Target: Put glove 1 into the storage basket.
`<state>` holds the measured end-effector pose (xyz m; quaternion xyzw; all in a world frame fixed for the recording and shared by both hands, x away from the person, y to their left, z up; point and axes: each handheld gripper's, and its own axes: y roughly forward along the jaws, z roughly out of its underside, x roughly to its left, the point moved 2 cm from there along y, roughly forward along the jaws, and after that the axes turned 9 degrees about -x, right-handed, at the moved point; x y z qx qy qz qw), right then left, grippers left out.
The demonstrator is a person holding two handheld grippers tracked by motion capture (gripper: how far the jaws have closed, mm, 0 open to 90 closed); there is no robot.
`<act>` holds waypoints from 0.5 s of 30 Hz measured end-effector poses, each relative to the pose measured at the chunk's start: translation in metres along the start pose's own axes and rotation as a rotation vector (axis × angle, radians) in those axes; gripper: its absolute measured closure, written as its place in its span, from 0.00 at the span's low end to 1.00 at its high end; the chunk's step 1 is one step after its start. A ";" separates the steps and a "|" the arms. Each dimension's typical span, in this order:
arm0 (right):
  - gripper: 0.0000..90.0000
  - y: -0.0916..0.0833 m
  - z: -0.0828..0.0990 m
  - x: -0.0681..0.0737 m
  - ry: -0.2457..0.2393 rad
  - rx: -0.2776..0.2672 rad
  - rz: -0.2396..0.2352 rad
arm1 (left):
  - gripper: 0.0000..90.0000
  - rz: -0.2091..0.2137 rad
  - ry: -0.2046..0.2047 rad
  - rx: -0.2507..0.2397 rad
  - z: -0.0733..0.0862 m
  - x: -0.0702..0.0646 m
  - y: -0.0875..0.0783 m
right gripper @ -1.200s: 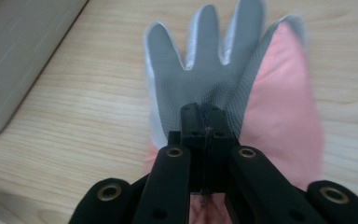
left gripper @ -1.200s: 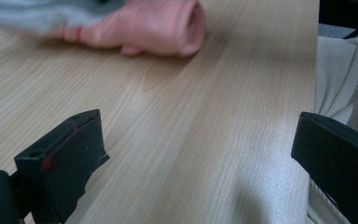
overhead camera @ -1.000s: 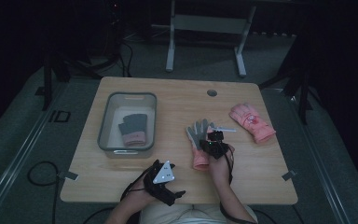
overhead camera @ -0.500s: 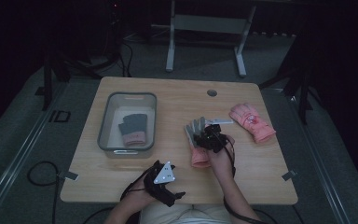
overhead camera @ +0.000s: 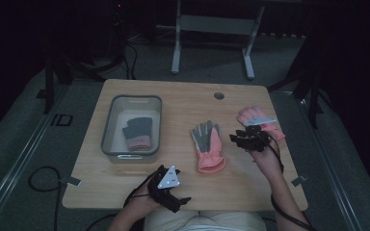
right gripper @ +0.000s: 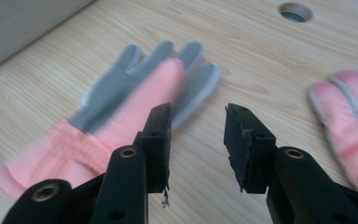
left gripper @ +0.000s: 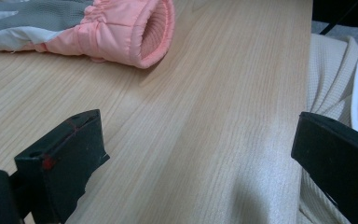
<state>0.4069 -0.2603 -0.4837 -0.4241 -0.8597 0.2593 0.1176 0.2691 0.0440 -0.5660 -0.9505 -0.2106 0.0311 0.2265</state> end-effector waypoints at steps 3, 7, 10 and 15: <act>0.69 -0.012 0.006 -0.017 -0.010 -0.015 0.021 | 0.02 0.003 -0.003 0.006 0.001 0.001 0.001; 0.71 -0.023 0.012 -0.044 -0.011 -0.032 0.067 | 0.02 -0.009 -0.005 0.004 0.001 0.002 0.000; 0.71 -0.026 0.016 -0.062 -0.013 -0.010 0.097 | 0.02 -0.029 -0.013 0.007 0.002 0.004 -0.001; 0.72 -0.036 0.017 -0.086 -0.044 -0.021 0.131 | 0.02 -0.035 -0.017 -0.009 0.001 0.004 -0.004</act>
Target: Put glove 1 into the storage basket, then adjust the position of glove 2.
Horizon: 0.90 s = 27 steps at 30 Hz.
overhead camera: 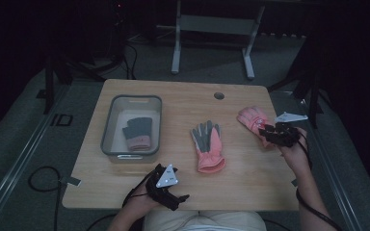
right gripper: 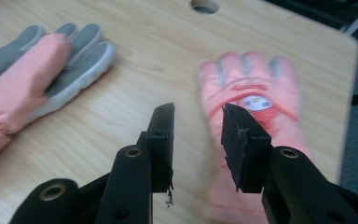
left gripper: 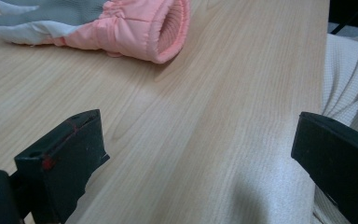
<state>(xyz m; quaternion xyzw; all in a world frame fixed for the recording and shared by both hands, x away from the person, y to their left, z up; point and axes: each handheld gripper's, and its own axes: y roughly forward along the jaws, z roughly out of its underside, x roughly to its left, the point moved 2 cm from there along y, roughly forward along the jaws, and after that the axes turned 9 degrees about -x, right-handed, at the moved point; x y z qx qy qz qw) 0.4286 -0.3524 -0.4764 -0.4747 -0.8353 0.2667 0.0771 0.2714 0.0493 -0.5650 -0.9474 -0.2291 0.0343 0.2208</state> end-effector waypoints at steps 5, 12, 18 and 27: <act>0.69 -0.002 -0.007 -0.016 -0.001 0.000 0.000 | 0.02 0.010 0.011 -0.004 -0.002 -0.002 0.001; 0.64 0.011 -0.018 -0.031 -0.039 -0.021 -0.001 | 0.02 0.013 0.014 -0.006 -0.002 -0.003 0.000; 0.64 0.035 -0.017 -0.043 -0.032 0.029 0.012 | 0.02 0.003 0.013 -0.016 -0.003 -0.002 -0.003; 0.63 0.062 0.007 -0.058 -0.015 0.102 0.020 | 0.02 -0.006 0.017 -0.017 -0.002 -0.001 -0.005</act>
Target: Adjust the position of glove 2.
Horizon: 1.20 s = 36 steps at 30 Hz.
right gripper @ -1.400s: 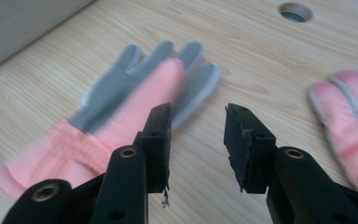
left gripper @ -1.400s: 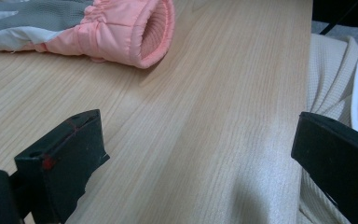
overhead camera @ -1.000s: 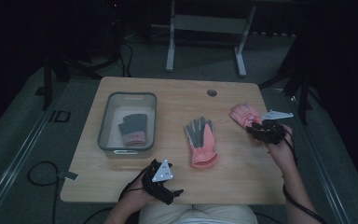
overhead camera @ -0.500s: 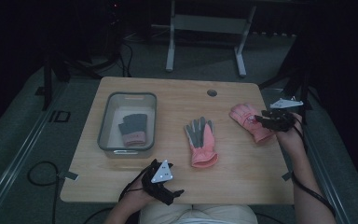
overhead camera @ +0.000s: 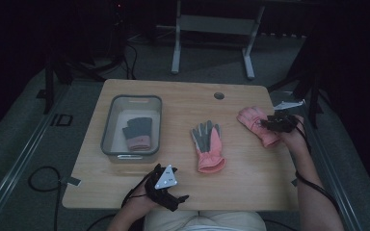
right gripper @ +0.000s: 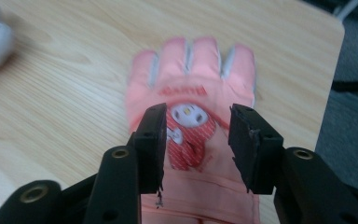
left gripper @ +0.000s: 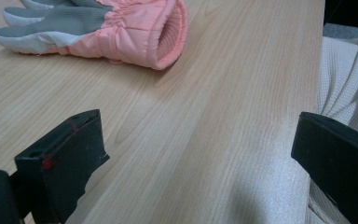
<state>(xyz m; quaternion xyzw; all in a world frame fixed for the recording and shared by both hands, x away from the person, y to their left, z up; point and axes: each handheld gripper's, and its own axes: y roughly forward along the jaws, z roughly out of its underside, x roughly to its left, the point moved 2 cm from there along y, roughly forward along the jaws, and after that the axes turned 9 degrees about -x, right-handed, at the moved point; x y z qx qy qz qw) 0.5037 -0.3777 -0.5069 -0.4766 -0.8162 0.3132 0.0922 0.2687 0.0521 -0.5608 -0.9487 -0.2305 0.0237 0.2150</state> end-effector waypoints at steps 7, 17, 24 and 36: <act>0.68 0.021 0.014 0.002 -0.054 0.070 0.008 | 0.02 -0.004 0.007 0.005 0.001 0.000 0.000; 0.94 0.031 0.013 0.008 0.008 0.118 0.056 | 0.02 -0.008 0.009 -0.006 0.001 0.000 -0.001; 0.97 0.019 0.006 0.011 0.105 0.100 0.095 | 0.02 -0.001 0.004 -0.013 0.000 0.001 0.000; 0.97 -0.042 -0.022 0.057 0.213 0.038 0.198 | 0.02 0.002 0.010 -0.022 0.000 0.000 0.000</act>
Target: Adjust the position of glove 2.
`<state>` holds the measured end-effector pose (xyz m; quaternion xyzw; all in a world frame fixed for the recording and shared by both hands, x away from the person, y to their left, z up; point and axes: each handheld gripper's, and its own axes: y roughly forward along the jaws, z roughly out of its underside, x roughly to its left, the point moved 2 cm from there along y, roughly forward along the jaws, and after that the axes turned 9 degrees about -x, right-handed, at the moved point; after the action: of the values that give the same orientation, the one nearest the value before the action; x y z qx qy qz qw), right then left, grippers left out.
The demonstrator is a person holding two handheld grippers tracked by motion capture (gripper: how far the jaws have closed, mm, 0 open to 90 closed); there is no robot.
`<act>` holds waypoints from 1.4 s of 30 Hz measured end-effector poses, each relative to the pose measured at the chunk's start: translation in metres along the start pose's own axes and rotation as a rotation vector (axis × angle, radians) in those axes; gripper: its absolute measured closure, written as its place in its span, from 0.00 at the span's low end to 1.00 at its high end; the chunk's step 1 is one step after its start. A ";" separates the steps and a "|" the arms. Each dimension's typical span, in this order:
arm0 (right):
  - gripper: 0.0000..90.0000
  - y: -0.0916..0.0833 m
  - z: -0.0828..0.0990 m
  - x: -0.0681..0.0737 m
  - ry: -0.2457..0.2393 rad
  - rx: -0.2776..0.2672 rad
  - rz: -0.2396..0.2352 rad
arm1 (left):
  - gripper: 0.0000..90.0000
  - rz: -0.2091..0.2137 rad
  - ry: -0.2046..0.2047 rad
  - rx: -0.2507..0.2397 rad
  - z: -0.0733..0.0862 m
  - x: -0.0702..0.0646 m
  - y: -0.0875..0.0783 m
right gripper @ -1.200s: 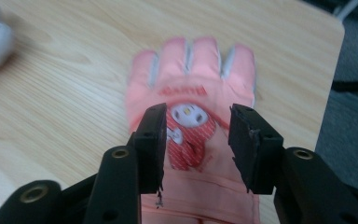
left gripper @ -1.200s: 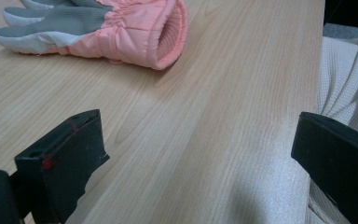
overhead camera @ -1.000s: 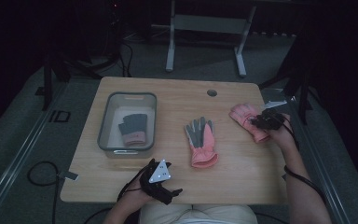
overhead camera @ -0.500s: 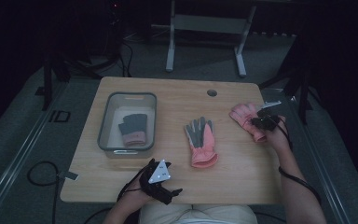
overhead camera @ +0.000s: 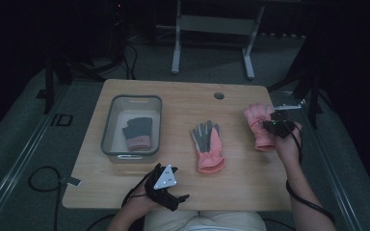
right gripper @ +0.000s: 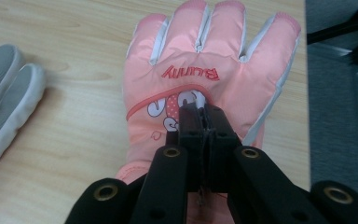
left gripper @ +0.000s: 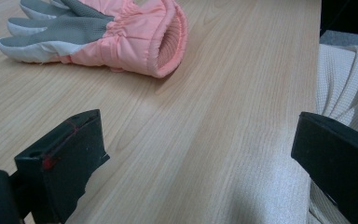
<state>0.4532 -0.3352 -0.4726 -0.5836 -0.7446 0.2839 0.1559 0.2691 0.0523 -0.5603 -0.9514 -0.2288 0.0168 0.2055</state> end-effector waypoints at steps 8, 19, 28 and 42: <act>0.97 -0.041 0.017 0.029 0.085 -0.045 0.043 | 0.02 -0.002 0.004 -0.009 0.000 0.001 -0.003; 0.97 -0.040 0.046 0.056 0.149 -0.057 0.070 | 0.02 0.013 0.029 -0.003 -0.001 0.000 0.000; 0.96 -0.005 0.071 0.054 0.185 0.026 0.080 | 0.02 0.013 0.030 0.021 0.002 -0.001 0.003; 0.81 -0.005 0.067 0.044 0.092 0.046 0.006 | 0.02 0.007 0.027 0.021 0.002 -0.002 0.003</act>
<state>0.3998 -0.3103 -0.5267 -0.5944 -0.7283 0.2744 0.2024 0.2685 0.0500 -0.5633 -0.9501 -0.2224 0.0073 0.2186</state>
